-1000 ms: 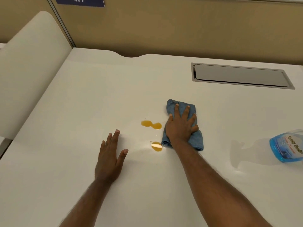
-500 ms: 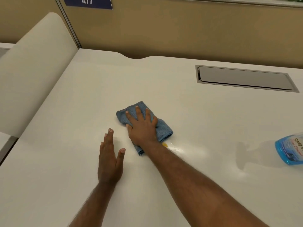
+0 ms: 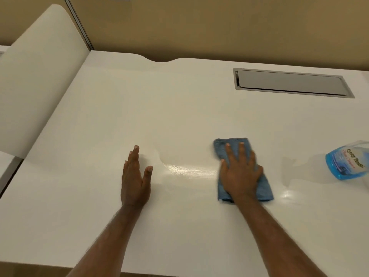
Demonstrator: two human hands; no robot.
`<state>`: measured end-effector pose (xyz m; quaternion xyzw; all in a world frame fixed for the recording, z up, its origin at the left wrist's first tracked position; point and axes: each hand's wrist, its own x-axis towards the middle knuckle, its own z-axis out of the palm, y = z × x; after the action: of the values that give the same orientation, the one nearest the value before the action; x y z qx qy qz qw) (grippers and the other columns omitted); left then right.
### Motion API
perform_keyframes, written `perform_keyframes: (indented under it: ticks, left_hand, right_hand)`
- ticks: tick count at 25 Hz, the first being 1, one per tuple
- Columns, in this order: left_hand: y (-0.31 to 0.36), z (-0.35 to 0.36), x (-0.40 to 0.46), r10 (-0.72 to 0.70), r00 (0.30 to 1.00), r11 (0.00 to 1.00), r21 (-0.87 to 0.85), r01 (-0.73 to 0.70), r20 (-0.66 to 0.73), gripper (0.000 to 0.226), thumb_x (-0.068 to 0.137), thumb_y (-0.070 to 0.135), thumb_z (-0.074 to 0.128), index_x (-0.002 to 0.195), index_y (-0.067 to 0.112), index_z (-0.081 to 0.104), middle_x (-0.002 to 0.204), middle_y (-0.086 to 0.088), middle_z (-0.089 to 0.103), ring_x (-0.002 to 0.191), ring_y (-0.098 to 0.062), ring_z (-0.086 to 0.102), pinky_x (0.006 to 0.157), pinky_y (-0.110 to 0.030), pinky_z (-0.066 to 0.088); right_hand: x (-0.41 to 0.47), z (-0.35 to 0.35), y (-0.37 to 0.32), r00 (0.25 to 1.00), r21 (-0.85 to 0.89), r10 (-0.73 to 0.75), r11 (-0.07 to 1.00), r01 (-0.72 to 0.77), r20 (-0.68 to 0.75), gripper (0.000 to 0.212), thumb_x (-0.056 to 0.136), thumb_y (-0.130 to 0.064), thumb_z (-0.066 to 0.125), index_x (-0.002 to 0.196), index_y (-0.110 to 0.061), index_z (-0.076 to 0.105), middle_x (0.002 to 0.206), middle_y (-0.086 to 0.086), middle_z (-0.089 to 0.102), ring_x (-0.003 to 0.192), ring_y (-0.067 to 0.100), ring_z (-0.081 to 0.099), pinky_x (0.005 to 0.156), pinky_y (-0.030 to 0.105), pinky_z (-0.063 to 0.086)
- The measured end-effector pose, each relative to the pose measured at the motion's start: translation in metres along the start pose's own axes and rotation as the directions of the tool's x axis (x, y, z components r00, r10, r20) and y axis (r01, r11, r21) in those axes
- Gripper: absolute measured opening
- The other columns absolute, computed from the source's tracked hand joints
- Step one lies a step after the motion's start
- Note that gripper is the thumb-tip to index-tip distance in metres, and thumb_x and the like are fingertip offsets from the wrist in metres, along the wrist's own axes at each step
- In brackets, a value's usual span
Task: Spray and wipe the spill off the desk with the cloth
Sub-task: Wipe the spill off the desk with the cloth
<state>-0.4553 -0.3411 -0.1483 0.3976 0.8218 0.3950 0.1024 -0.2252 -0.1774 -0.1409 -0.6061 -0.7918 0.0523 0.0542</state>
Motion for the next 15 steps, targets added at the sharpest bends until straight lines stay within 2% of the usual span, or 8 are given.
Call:
perform_keyframes:
  ticks: [3, 7, 10, 15]
  left_hand:
    - [-0.001, 0.000, -0.002, -0.008, 1.000, 1.000, 0.010, 0.008, 0.025, 0.071, 0.093, 0.059, 0.019, 0.154, 0.022, 0.017, 0.156, 0.013, 0.020, 0.144, -0.001, 0.015, 0.121, -0.031, 0.008]
    - [-0.002, -0.001, -0.003, -0.004, 0.999, 1.000, -0.004, 0.004, 0.032, 0.071, 0.093, 0.060, 0.017, 0.153, 0.023, 0.018, 0.155, 0.015, 0.020, 0.147, -0.010, 0.019, 0.119, -0.024, 0.006]
    - [-0.001, -0.002, -0.003, -0.015, 0.999, 0.999, -0.042, 0.016, 0.033, 0.075, 0.092, 0.066, 0.015, 0.153, 0.022, 0.019, 0.156, 0.012, 0.023, 0.147, -0.013, 0.020, 0.121, -0.033, 0.011]
    - [0.000, -0.005, -0.002, -0.027, 0.998, 0.995, -0.095, 0.032, 0.049, 0.069, 0.094, 0.056, 0.022, 0.153, 0.019, 0.022, 0.157, 0.006, 0.028, 0.146, -0.017, 0.025, 0.118, -0.048, 0.021]
  right_hand:
    - [-0.008, -0.007, 0.055, 0.976, -0.006, 0.215, 0.977, -0.215, -0.024, 0.056, 0.095, -0.043, 0.044, 0.148, -0.038, 0.029, 0.159, 0.005, 0.025, 0.142, 0.038, 0.024, 0.100, 0.060, 0.030]
    - [-0.015, -0.014, 0.075, 0.939, 0.045, 0.341, 0.940, -0.339, -0.037, 0.055, 0.097, -0.042, 0.041, 0.150, -0.036, 0.025, 0.159, 0.008, 0.024, 0.141, 0.041, 0.023, 0.098, 0.063, 0.029]
    - [-0.028, -0.016, 0.057, 0.929, 0.081, 0.367, 0.928, -0.363, -0.044, 0.055, 0.097, -0.039, 0.043, 0.149, -0.035, 0.026, 0.158, 0.010, 0.025, 0.138, 0.042, 0.026, 0.095, 0.065, 0.032]
    - [-0.064, -0.005, -0.015, 0.963, 0.066, 0.269, 0.961, -0.267, -0.022, 0.057, 0.095, -0.039, 0.047, 0.148, -0.039, 0.028, 0.159, 0.004, 0.024, 0.138, 0.038, 0.028, 0.094, 0.059, 0.033]
